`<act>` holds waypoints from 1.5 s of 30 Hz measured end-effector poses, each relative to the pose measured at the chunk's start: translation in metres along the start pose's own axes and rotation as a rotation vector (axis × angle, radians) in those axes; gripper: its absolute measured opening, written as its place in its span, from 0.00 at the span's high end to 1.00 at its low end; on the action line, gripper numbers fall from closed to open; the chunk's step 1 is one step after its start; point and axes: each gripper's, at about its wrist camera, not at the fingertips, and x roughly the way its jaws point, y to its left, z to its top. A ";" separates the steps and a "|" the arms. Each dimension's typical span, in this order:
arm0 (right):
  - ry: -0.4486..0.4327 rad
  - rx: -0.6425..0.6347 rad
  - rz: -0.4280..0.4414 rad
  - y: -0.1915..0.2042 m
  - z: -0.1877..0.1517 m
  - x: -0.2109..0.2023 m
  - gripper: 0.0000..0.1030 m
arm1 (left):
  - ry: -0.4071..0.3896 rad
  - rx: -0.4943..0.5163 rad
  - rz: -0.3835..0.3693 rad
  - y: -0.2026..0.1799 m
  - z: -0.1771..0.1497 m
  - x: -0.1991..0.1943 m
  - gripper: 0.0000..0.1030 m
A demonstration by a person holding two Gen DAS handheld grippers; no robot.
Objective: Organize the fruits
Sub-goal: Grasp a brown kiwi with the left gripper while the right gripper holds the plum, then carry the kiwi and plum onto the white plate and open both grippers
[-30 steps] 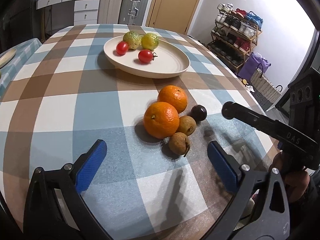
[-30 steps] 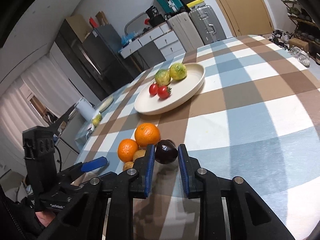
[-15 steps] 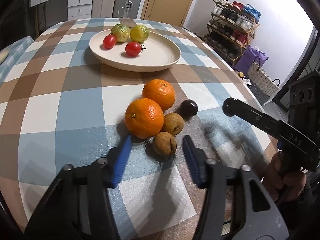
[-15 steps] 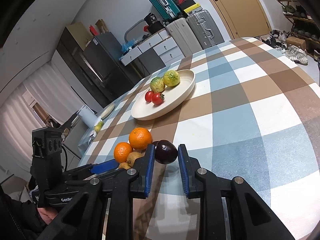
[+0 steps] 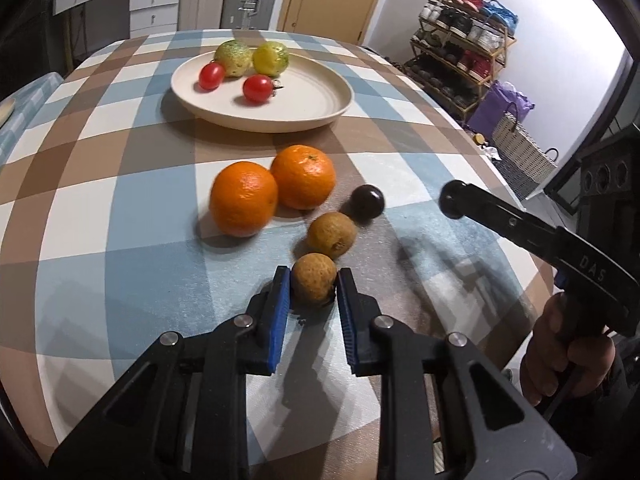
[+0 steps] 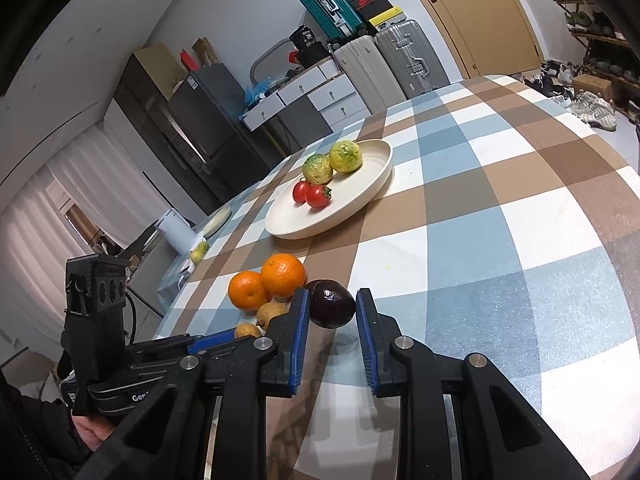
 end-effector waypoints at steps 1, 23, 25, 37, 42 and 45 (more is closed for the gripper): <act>0.000 -0.003 -0.003 0.001 0.000 0.000 0.77 | -0.003 0.006 -0.007 -0.001 0.000 -0.001 0.80; 0.048 -0.047 0.045 0.020 0.078 0.059 0.77 | -0.145 -0.087 -0.028 0.075 0.088 -0.029 0.80; 0.056 -0.053 0.063 0.024 0.090 0.071 0.77 | -0.150 -0.086 -0.016 0.086 0.104 -0.023 0.80; 0.173 -0.078 0.100 0.045 0.151 0.166 0.77 | -0.107 -0.073 -0.028 0.119 0.165 0.037 0.80; 0.241 -0.070 0.065 0.043 0.159 0.199 0.77 | -0.062 -0.046 -0.019 0.120 0.174 0.060 0.80; 0.278 -0.079 0.024 0.044 0.157 0.214 0.77 | -0.044 -0.047 -0.014 0.123 0.174 0.068 0.80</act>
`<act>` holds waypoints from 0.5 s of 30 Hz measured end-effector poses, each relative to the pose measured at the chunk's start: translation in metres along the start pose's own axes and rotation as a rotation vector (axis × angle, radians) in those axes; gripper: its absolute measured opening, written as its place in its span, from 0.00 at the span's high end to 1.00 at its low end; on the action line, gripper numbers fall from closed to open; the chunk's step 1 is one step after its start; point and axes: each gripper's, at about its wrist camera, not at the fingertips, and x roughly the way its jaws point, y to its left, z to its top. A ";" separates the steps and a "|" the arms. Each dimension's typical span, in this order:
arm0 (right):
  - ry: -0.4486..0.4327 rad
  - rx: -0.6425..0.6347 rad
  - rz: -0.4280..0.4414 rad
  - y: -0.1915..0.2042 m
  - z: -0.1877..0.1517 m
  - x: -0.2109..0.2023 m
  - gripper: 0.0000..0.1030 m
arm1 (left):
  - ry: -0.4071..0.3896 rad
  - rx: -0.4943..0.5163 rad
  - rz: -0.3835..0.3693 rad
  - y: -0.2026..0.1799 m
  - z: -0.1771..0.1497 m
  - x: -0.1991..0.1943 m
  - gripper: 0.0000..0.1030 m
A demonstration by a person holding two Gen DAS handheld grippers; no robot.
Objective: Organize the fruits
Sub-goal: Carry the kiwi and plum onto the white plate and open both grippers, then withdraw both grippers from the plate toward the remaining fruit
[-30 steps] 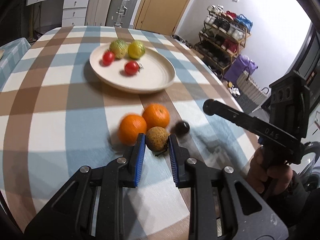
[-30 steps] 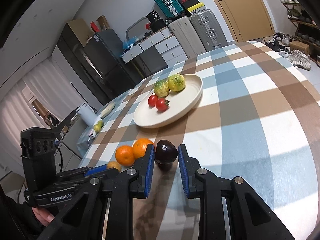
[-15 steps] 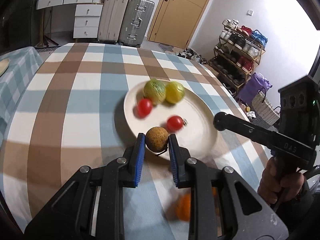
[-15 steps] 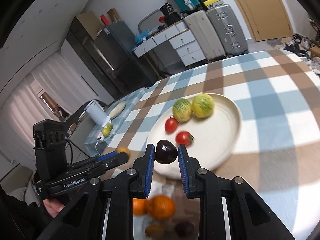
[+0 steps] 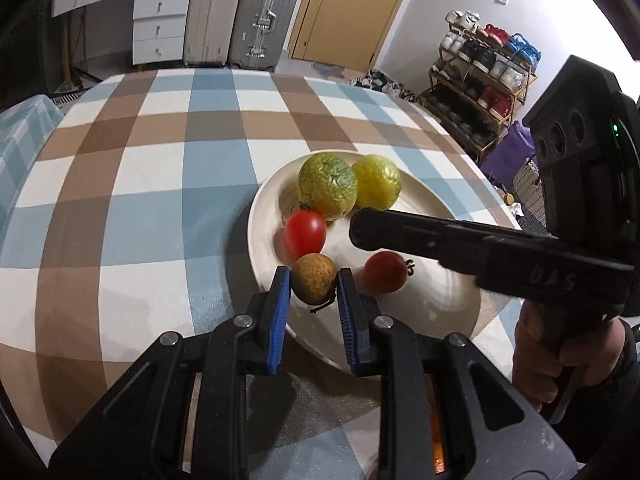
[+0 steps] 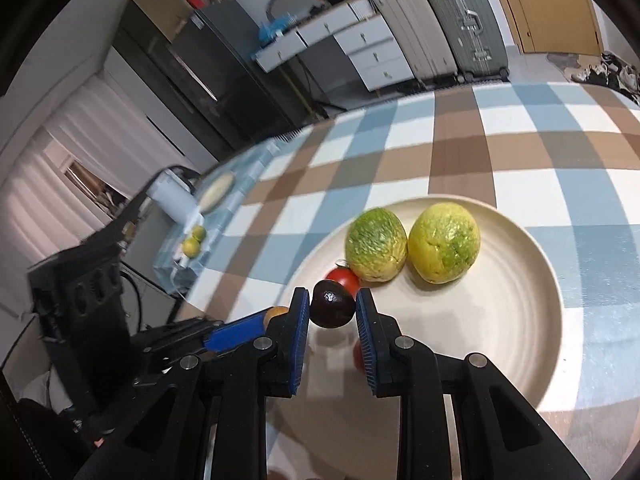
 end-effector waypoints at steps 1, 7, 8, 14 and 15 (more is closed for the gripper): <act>0.008 -0.013 -0.029 0.002 -0.001 0.004 0.77 | -0.001 0.000 -0.005 0.001 0.000 0.001 0.80; 0.028 -0.035 -0.041 0.004 -0.003 0.014 0.76 | -0.001 0.010 -0.010 0.001 0.001 0.007 0.80; 0.026 -0.036 -0.042 0.004 -0.003 0.014 0.76 | -0.003 0.009 -0.006 0.001 0.000 0.007 0.79; -0.055 -0.038 -0.042 0.003 -0.004 -0.008 0.54 | -0.033 0.000 -0.009 -0.003 -0.002 -0.006 0.59; -0.076 -0.028 -0.028 0.001 -0.004 -0.015 0.53 | -0.036 0.003 -0.009 -0.005 -0.004 -0.009 0.47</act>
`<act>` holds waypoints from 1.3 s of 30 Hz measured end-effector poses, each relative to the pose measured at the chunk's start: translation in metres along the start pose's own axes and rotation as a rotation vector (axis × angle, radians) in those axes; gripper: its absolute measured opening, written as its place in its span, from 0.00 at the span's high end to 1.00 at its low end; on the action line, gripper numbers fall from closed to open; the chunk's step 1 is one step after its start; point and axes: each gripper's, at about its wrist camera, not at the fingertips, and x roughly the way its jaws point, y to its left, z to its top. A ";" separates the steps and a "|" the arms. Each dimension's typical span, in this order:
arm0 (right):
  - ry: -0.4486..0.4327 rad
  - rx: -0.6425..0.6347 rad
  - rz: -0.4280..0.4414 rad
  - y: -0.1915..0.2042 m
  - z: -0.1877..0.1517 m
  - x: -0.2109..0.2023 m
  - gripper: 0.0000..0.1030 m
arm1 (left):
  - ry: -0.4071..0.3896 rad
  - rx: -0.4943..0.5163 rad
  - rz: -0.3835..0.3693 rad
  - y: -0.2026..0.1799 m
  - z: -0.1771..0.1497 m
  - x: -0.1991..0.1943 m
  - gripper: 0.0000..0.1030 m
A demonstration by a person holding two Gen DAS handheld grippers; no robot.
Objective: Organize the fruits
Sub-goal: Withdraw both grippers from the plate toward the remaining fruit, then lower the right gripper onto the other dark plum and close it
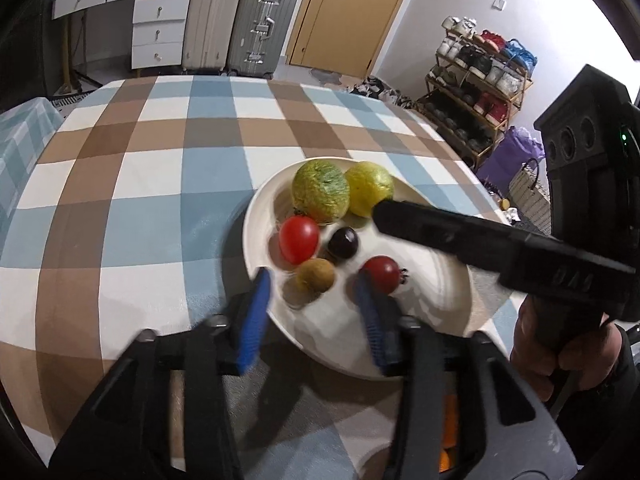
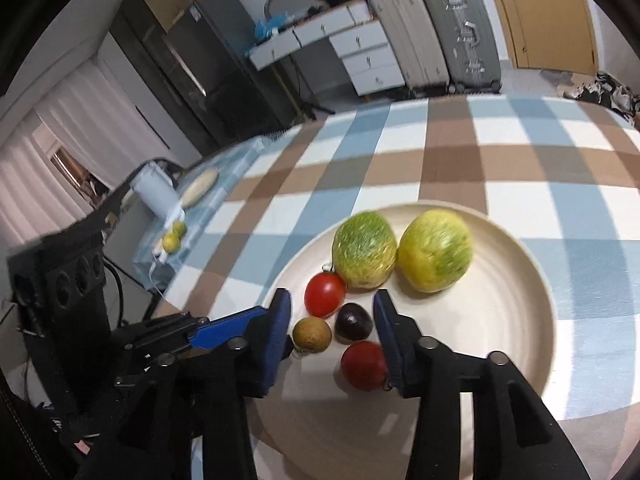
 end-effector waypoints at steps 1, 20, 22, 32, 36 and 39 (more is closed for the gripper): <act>-0.015 0.005 0.006 -0.001 0.000 -0.005 0.52 | -0.008 0.000 0.006 -0.002 -0.001 -0.003 0.41; -0.236 0.017 -0.064 0.008 -0.047 -0.119 0.03 | -0.117 0.066 0.059 -0.063 -0.035 -0.087 0.23; -0.253 0.001 -0.072 0.013 -0.054 -0.129 0.02 | -0.125 0.079 0.074 -0.072 -0.041 -0.095 0.22; -0.303 -0.035 -0.100 0.026 -0.091 -0.165 0.00 | -0.157 0.072 0.123 -0.089 -0.068 -0.122 0.01; -0.316 -0.031 -0.113 0.026 -0.102 -0.175 0.00 | -0.155 0.067 0.131 -0.093 -0.082 -0.129 0.01; -0.305 -0.027 -0.130 0.025 -0.112 -0.178 0.00 | -0.154 0.065 0.134 -0.095 -0.093 -0.132 0.01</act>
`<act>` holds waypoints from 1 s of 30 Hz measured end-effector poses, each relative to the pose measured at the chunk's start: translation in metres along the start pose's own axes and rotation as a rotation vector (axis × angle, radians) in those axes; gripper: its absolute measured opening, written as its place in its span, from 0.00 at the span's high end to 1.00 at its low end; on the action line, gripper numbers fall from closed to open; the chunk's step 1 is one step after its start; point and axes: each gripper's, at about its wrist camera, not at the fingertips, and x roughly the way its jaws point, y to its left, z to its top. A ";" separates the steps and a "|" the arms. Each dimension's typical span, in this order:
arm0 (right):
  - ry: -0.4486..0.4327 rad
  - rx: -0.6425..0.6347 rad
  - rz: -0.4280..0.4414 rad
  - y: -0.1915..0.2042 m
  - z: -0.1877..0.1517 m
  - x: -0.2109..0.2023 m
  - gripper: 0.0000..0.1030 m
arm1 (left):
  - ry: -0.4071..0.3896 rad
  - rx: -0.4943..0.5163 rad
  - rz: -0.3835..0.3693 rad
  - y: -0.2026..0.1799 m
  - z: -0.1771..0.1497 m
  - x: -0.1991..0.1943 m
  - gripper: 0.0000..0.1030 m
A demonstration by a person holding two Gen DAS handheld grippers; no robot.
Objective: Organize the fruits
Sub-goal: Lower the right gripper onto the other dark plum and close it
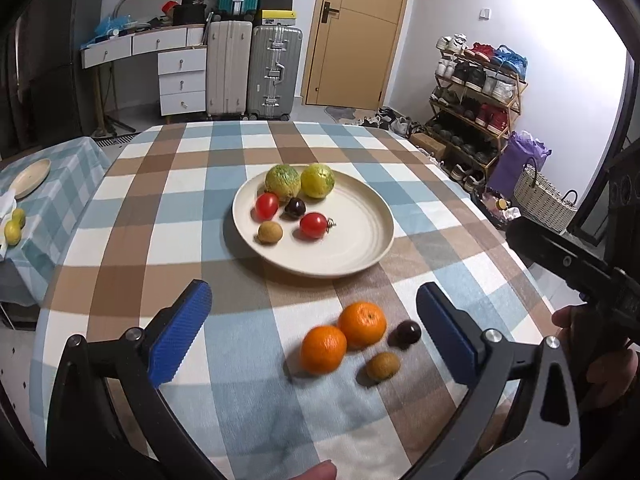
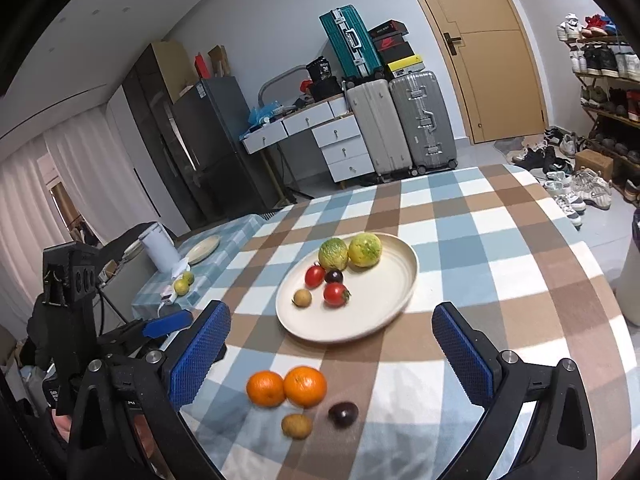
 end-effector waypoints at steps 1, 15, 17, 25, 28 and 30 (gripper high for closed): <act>0.005 0.000 0.000 -0.001 -0.002 0.000 0.00 | 0.002 -0.007 -0.002 -0.001 -0.004 -0.001 0.01; 0.158 0.068 0.014 -0.014 -0.056 0.018 0.00 | 0.086 -0.032 -0.040 0.001 -0.056 0.025 0.01; 0.174 0.068 0.016 -0.014 -0.060 0.022 0.00 | 0.099 -0.036 -0.051 0.002 -0.059 0.029 0.01; 0.232 0.081 0.032 -0.016 -0.070 0.039 0.09 | 0.123 -0.042 -0.080 0.007 -0.065 0.039 0.01; 0.255 0.102 0.046 -0.018 -0.071 0.046 0.16 | 0.123 -0.035 -0.084 0.007 -0.066 0.040 0.01; 0.262 0.103 0.040 -0.018 -0.072 0.049 0.16 | 0.122 -0.034 -0.086 0.008 -0.066 0.041 0.01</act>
